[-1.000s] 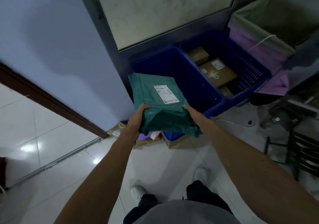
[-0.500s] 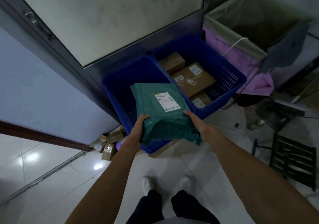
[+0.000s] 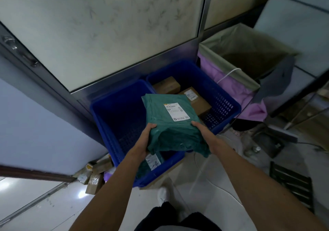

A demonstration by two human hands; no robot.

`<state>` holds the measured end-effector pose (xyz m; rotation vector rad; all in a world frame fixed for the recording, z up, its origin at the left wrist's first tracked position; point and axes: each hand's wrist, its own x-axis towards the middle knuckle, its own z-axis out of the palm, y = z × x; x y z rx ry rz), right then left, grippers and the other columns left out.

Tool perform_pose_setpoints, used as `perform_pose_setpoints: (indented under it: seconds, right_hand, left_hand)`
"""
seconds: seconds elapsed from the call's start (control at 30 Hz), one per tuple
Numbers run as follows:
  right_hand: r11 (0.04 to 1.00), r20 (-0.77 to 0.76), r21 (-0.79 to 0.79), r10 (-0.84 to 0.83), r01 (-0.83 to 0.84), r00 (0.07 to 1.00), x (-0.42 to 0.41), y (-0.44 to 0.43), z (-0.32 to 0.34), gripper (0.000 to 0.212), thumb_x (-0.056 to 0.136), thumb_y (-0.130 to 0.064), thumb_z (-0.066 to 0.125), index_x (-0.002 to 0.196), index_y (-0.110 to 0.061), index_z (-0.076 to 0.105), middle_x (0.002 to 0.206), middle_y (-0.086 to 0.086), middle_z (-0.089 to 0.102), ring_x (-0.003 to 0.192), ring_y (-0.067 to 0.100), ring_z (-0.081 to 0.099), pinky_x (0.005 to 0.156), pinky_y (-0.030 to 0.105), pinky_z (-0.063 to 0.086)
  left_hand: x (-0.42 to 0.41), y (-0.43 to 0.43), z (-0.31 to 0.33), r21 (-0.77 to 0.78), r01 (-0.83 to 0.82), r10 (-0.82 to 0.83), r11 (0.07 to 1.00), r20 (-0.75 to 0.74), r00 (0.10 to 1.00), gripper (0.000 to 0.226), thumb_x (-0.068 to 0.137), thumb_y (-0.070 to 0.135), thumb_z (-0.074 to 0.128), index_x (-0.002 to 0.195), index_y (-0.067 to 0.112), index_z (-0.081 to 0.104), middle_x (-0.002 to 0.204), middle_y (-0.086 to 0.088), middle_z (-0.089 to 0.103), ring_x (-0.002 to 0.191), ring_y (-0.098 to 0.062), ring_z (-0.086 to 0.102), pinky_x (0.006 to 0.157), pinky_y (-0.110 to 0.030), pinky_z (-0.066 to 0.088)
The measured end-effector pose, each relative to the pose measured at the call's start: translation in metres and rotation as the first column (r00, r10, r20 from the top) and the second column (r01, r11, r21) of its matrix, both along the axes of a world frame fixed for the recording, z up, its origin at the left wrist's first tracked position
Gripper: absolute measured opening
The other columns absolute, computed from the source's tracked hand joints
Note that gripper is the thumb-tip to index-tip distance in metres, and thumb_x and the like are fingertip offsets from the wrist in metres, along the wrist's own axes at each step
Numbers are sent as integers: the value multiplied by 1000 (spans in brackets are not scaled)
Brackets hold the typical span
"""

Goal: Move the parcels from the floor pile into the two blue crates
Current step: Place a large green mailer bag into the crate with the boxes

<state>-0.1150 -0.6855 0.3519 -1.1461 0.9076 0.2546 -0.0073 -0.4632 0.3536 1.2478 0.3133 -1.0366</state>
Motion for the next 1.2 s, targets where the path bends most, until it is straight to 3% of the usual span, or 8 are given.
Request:
perform_pose_setpoints:
  seconds: [0.2, 0.37, 0.5, 0.63, 0.8, 0.97, 1.1, 1.2]
  right_hand:
    - [995, 58, -5, -101, 101, 993, 23, -36, -2, 45, 90, -54, 62, 120, -22, 65, 103, 10, 75, 91, 27, 72, 76, 35, 58]
    - [981, 68, 41, -190, 187, 979, 47, -70, -23, 51, 88, -55, 63, 127, -22, 62, 111, 12, 74, 100, 31, 71, 88, 44, 58]
    - [965, 12, 109, -242, 239, 970, 71, -103, -50, 65, 78, -59, 70, 131, -21, 61, 110, 11, 75, 101, 32, 72, 96, 49, 55]
    - [953, -55, 203, -217, 224, 975, 90, -142, -68, 61, 79, -61, 71, 125, -21, 64, 113, 14, 73, 102, 34, 71, 92, 51, 56]
    - [938, -77, 278, -191, 205, 979, 108, -180, -84, 65, 76, -61, 74, 130, -25, 63, 121, 12, 70, 109, 36, 67, 99, 54, 51]
    - [894, 21, 441, -96, 77, 995, 128, -204, -96, 53, 90, -56, 62, 133, -24, 62, 128, 10, 68, 118, 32, 64, 105, 52, 48]
    - [875, -100, 473, -66, 106, 993, 152, -188, -97, 68, 78, -62, 71, 131, -21, 64, 127, 10, 68, 119, 31, 63, 107, 48, 46]
    - [877, -158, 465, -55, 123, 986, 165, -177, -107, 72, 84, -63, 63, 140, -17, 56, 138, 12, 59, 129, 32, 54, 112, 44, 40]
  left_hand:
    - [30, -46, 10, -28, 36, -37, 999, -14, 999, 48, 87, 46, 63, 126, 18, 62, 113, -14, 74, 107, -33, 69, 91, -49, 56]
    - [56, -90, 5, 88, 34, -32, 996, -26, 999, 44, 84, 50, 66, 117, 20, 68, 103, -8, 77, 98, -28, 72, 88, -47, 59]
    - [72, -135, -10, 256, -45, 44, 966, 12, 999, 77, 58, 65, 79, 120, 21, 68, 109, -5, 74, 101, -25, 70, 89, -46, 59]
    - [86, -187, -18, 336, -210, 200, 918, 65, 978, 88, 65, 61, 80, 132, 9, 57, 113, -7, 68, 95, -21, 68, 70, -32, 61]
    - [94, -248, -36, 382, -460, 464, 801, 89, 881, 139, 54, 69, 84, 155, 1, 18, 145, -13, 47, 119, -29, 56, 102, -38, 50]
    - [79, -303, -50, 281, -470, 480, 837, 38, 877, 121, 52, 71, 86, 148, 15, 41, 137, -4, 58, 113, -18, 61, 102, -41, 51]
    - [72, -334, -74, 389, -425, 476, 817, -40, 878, 152, 34, 72, 89, 153, 12, 15, 138, -8, 52, 119, -25, 56, 104, -45, 50]
    - [79, -338, -86, 433, -446, 524, 784, -74, 849, 143, 34, 66, 89, 148, 10, 25, 127, -10, 54, 112, -27, 59, 100, -46, 52]
